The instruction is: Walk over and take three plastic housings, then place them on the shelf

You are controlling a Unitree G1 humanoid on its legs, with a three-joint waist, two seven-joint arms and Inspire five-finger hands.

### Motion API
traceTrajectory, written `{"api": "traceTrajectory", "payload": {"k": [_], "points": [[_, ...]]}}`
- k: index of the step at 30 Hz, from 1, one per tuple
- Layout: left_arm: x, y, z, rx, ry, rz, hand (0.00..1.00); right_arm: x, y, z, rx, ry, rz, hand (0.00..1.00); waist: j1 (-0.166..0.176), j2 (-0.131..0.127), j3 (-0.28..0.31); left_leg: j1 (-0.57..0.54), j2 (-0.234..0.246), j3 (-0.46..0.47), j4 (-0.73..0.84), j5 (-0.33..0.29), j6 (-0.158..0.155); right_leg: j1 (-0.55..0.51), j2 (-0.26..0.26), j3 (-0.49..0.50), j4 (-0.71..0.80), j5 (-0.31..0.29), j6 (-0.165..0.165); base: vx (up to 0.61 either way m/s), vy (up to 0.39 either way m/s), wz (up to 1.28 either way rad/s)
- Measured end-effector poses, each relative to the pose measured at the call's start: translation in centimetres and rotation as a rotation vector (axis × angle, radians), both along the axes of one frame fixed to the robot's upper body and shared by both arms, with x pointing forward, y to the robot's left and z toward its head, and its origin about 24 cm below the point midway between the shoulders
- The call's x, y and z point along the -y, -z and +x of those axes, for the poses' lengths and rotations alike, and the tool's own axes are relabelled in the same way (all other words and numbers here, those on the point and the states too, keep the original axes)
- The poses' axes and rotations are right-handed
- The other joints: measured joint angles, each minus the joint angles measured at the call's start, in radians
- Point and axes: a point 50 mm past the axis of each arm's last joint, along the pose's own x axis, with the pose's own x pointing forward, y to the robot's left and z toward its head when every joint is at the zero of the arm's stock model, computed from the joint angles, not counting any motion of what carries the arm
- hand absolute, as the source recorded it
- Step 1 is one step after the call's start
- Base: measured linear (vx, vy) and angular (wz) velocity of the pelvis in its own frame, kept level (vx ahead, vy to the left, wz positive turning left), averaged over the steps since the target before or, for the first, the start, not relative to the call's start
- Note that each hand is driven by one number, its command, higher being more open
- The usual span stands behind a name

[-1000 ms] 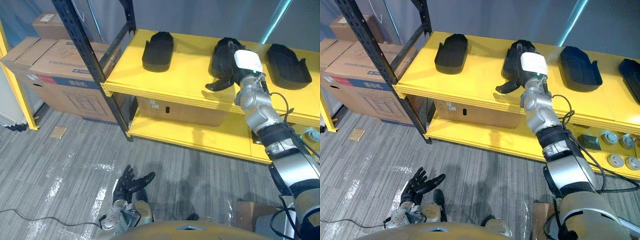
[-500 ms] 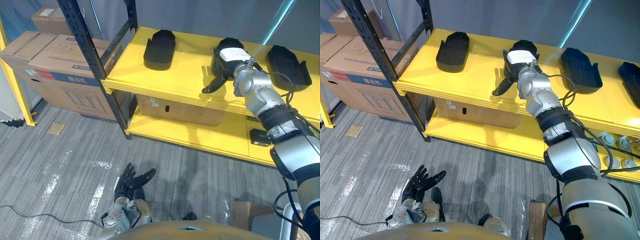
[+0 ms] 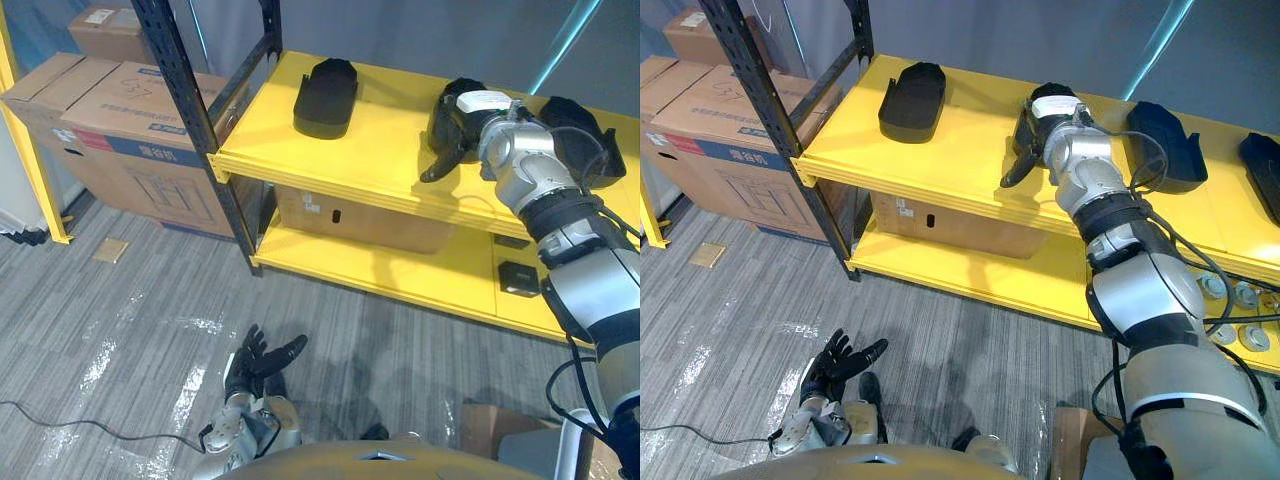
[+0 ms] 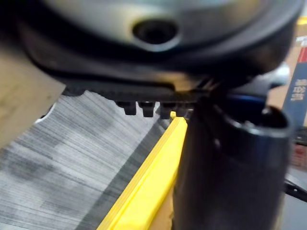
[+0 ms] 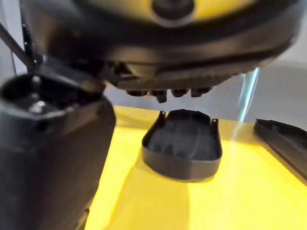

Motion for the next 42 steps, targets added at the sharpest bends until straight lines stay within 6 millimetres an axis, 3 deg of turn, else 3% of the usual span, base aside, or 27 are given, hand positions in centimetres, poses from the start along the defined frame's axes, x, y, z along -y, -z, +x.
{"api": "traceTrajectory", "payload": {"k": [10,16,17,29,32,42], "points": [[0.0,0.0,0.0,0.002,0.002,-0.003,1.00,1.1,-1.4,0.0,-0.048,0.111,0.040,1.00,-0.002,0.001,0.001,0.000,0.001,0.001,0.002,0.000,0.000,-0.001,0.000,0.001,0.000,-0.003,0.000,0.00,0.000,0.00],[-0.2,0.0,0.1,0.000,-0.006,-0.002,1.00,0.6,-1.9,0.2,-0.054,0.066,0.078,1.00,-0.002,0.001,0.002,0.000,0.001,0.001,0.002,0.000,0.000,-0.002,0.001,0.002,0.000,-0.003,0.000,0.00,0.000,0.00],[-0.2,0.0,0.0,-0.001,-0.009,-0.003,1.00,0.4,-1.9,0.2,-0.056,0.049,0.074,0.00,-0.002,0.001,0.002,0.000,0.001,0.001,0.002,0.000,0.000,-0.002,0.001,0.001,-0.001,-0.003,0.000,0.00,0.000,0.00],[-0.7,0.1,0.0,-0.013,-0.049,-0.021,1.00,-0.7,-1.6,0.2,-0.168,0.002,0.015,0.00,0.001,-0.004,0.012,-0.001,0.003,0.000,0.003,-0.004,-0.005,-0.001,0.009,-0.001,-0.019,-0.001,0.002,0.00,0.000,0.00],[-0.7,-0.1,0.2,-0.004,-0.054,-0.021,1.00,-0.7,-2.4,0.2,-0.165,0.019,-0.036,0.00,-0.001,-0.003,0.029,-0.004,0.005,0.001,0.004,-0.004,-0.005,-0.001,0.011,0.002,-0.018,-0.001,0.002,0.00,0.000,0.00],[-0.9,-0.2,0.2,-0.002,-0.074,-0.020,1.00,0.4,-3.1,0.0,-0.150,0.045,-0.061,0.00,-0.001,-0.002,0.032,-0.007,0.006,0.000,0.003,-0.004,-0.005,-0.003,0.011,0.000,-0.016,-0.003,0.000,0.00,0.000,0.00]]}}
